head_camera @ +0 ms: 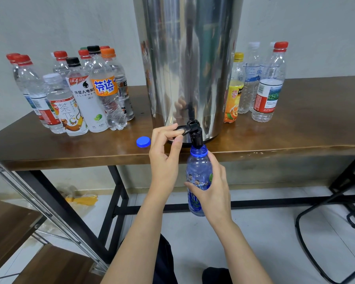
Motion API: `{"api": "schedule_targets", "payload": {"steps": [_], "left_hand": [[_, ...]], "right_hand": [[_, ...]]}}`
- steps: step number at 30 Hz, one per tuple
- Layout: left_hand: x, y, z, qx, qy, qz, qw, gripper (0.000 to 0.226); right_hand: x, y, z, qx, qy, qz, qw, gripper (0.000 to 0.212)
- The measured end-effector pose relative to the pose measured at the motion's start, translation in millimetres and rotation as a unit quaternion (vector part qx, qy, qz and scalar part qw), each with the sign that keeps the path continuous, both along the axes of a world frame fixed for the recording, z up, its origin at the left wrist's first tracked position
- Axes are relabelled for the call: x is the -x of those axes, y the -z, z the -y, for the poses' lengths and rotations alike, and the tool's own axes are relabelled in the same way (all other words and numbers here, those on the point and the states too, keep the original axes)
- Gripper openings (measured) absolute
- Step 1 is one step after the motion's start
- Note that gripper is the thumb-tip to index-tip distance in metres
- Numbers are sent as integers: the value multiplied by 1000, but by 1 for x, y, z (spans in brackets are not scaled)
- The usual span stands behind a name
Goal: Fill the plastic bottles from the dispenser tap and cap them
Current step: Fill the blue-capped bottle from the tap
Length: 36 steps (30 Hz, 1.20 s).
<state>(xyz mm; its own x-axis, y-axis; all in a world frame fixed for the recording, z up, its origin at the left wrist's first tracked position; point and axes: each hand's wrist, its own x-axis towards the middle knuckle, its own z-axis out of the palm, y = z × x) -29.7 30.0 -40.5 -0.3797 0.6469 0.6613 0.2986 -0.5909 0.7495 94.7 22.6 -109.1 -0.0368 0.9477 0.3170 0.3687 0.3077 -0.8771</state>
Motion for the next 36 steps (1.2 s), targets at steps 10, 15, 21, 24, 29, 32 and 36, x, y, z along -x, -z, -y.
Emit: {"api": "schedule_targets", "payload": {"steps": [10, 15, 21, 24, 29, 32, 36], "left_hand": [[0, -1, 0, -4, -8, -15, 1000, 24], [2, 1, 0, 0, -13, -26, 1000, 17], [7, 0, -3, -12, -23, -61, 998, 14], [11, -1, -5, -11, -27, -83, 996, 12], [18, -5, -8, -18, -47, -141, 989, 6], [23, -9, -8, -23, -64, -202, 977, 13], [33, -11, -11, -43, -47, -247, 967, 13]], "right_hand": [[-1, -1, 0, -4, 0, 3, 1000, 99], [-1, -1, 0, 0, -4, -1, 1000, 98], [-1, -1, -1, 7, -6, -5, 1000, 98], [-2, -2, -2, 11, -9, -10, 1000, 98], [-2, -2, -4, 15, -18, -18, 1000, 98], [-2, -2, -5, 19, -23, -26, 999, 98], [-3, -2, -5, 20, -29, -37, 999, 97]]}}
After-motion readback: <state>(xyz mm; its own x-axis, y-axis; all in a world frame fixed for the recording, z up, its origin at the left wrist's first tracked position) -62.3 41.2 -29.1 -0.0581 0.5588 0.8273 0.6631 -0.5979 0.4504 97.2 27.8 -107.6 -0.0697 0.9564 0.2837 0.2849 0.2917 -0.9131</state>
